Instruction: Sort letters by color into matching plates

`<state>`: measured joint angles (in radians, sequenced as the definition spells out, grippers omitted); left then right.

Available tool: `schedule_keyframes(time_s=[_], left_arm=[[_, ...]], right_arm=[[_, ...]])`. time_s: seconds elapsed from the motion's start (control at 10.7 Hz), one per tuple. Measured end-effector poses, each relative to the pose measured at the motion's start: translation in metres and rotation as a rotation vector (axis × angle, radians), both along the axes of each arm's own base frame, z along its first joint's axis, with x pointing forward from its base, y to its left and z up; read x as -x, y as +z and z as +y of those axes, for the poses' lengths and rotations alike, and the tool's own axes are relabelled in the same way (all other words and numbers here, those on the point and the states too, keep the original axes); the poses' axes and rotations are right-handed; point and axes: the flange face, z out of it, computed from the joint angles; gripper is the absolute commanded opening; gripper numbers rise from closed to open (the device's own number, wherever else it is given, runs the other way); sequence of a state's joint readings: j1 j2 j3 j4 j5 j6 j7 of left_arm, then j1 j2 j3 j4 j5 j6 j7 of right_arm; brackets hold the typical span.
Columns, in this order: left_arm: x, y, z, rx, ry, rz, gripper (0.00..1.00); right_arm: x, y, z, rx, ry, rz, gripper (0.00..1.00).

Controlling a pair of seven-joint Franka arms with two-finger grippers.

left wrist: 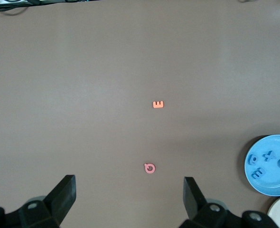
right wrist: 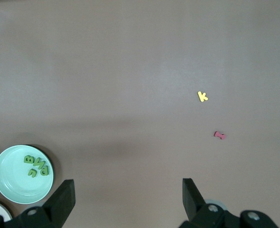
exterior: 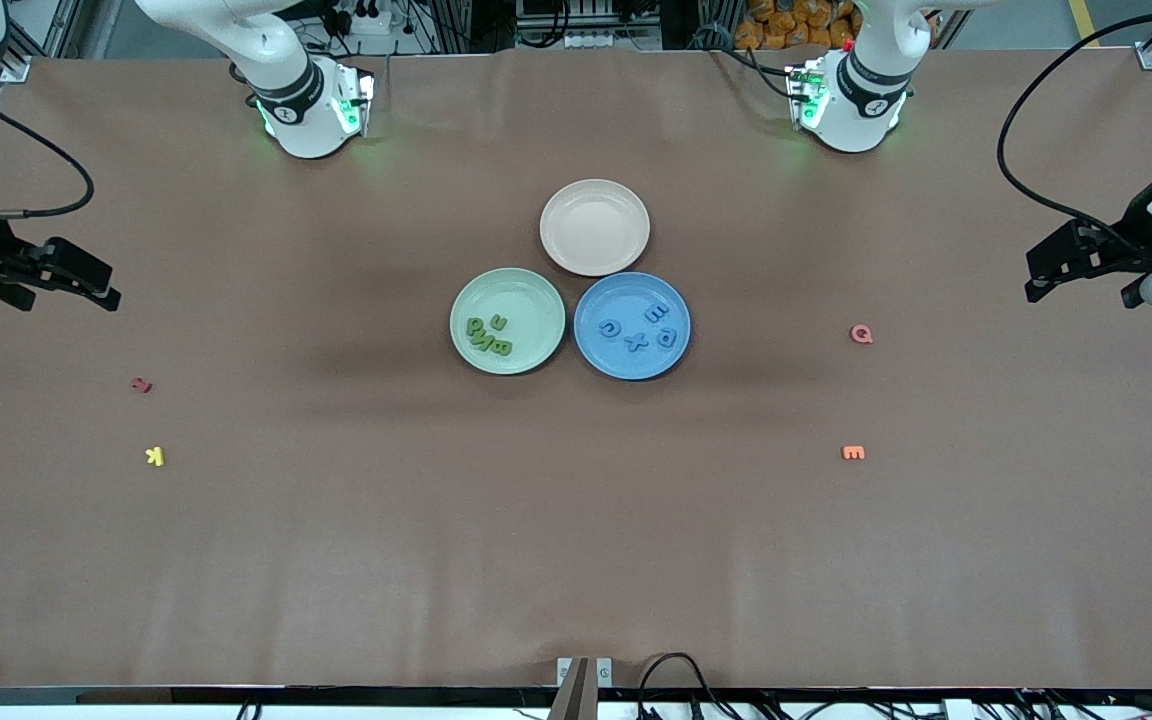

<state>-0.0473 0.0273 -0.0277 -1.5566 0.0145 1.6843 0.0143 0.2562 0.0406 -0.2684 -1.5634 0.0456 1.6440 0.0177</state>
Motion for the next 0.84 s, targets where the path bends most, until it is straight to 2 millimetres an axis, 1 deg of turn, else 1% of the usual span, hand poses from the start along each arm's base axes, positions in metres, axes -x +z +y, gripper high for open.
schedule_keyframes(time_s=[0.84], left_arm=[[0.0001, 0.0000, -0.0020, 0.001, -0.003, 0.000, 1.00]], right_arm=[[0.0001, -0.0009, 0.0003, 0.002, 0.029, 0.001, 1.00]])
